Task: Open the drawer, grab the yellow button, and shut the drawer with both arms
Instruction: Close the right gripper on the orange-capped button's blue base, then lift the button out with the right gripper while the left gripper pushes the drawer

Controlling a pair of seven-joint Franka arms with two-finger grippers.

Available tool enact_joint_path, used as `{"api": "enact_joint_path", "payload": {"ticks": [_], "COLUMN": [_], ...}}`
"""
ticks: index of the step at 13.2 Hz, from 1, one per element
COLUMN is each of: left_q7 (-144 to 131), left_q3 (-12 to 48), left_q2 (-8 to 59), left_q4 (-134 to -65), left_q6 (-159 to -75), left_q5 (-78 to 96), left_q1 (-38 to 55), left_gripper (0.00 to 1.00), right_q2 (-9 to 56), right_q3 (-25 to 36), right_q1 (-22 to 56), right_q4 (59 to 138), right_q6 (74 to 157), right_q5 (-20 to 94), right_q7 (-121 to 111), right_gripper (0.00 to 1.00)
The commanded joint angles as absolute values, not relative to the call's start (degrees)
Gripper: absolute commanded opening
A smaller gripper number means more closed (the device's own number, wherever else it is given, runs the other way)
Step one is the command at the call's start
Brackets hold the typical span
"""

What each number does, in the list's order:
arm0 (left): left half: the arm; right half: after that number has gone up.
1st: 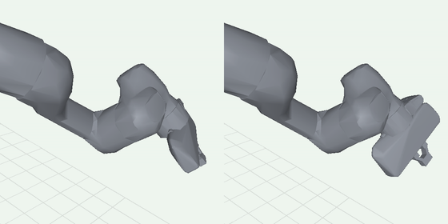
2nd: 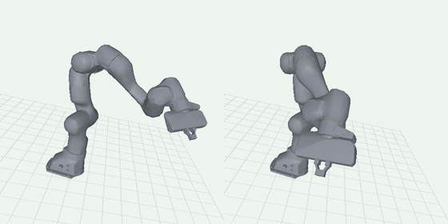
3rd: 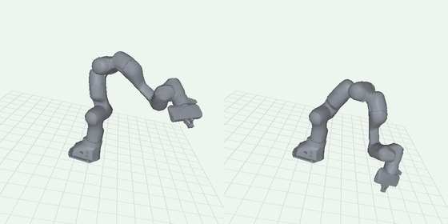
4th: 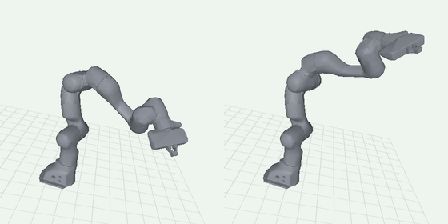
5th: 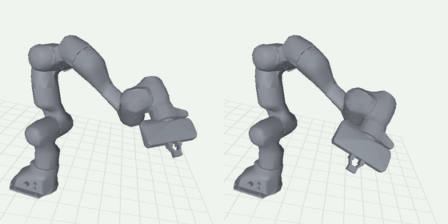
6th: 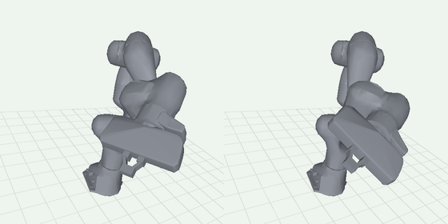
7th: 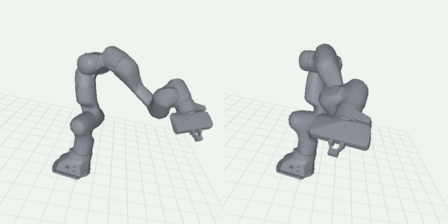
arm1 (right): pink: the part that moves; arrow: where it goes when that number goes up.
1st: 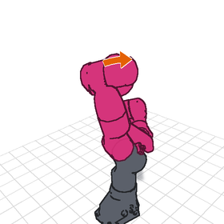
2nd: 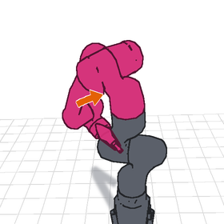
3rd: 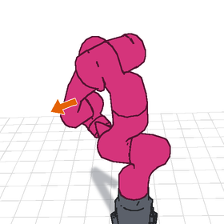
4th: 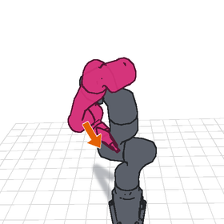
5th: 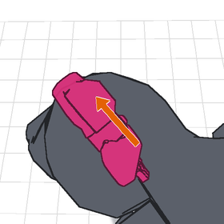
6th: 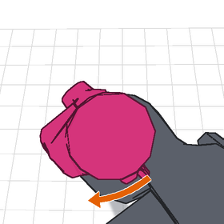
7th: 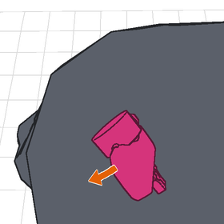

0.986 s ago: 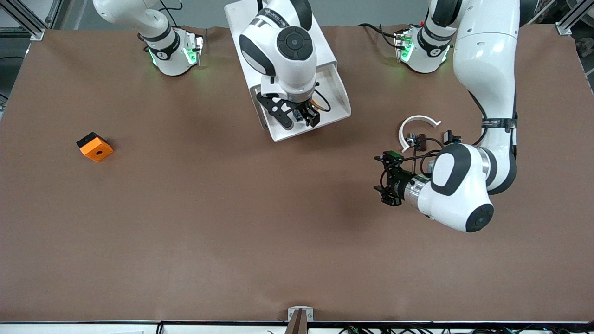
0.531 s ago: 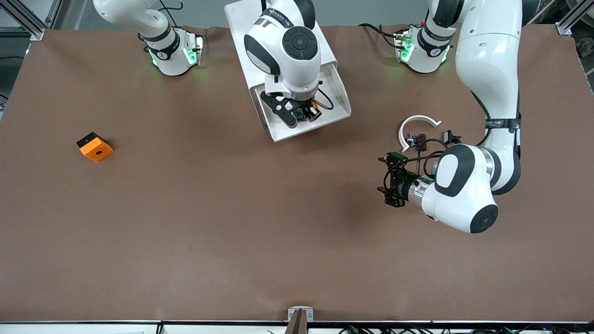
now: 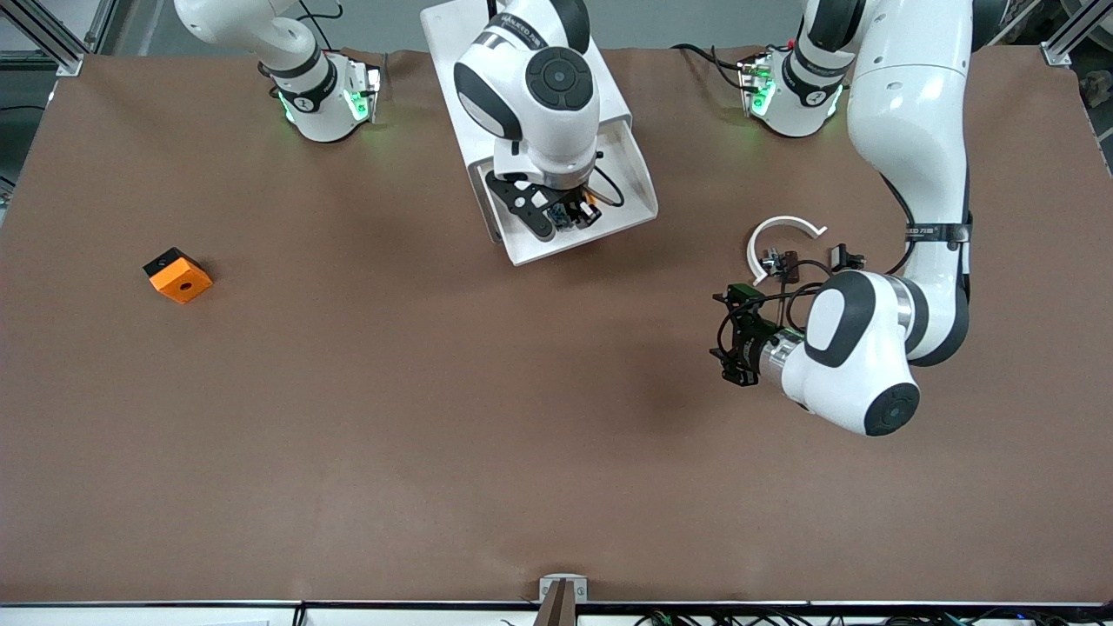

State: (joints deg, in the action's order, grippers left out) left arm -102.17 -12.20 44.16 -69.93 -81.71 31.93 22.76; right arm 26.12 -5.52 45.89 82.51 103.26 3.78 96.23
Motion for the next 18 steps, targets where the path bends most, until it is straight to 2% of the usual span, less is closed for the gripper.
{"api": "enact_joint_path", "payload": {"ticks": [1,6,11,14,18], "left_q7": [-100.46,-100.28,-100.28,-92.51,-73.07], "left_q3": [-12.13,-12.22,-12.30,-12.04,-9.41], "left_q2": [44.56,44.12,43.42,41.67,36.66], "left_q4": [-70.31,-70.05,-69.70,-69.96,-71.53], "left_q6": [-81.47,-82.61,-87.61,-89.91,-89.91], "left_q5": [29.80,26.38,21.89,19.96,19.78], "left_q1": [23.38,26.97,33.29,35.85,37.96], "left_gripper": [1.00,1.00,1.00,1.00,1.00], "right_q2": [26.19,23.13,19.95,20.30,20.13], "right_q3": [-5.63,-5.54,-5.10,-5.19,-5.18], "right_q1": [42.55,32.55,18.05,10.83,0.99], "right_q4": [76.92,73.57,74.26,76.19,87.86], "right_q6": [95.74,84.13,80.86,82.26,96.38], "right_q5": [4.75,4.75,3.69,-1.66,-3.78], "right_q7": [89.77,63.52,28.11,13.05,-1.91], "right_gripper": [0.20,0.20,0.21,0.22,0.25]}}
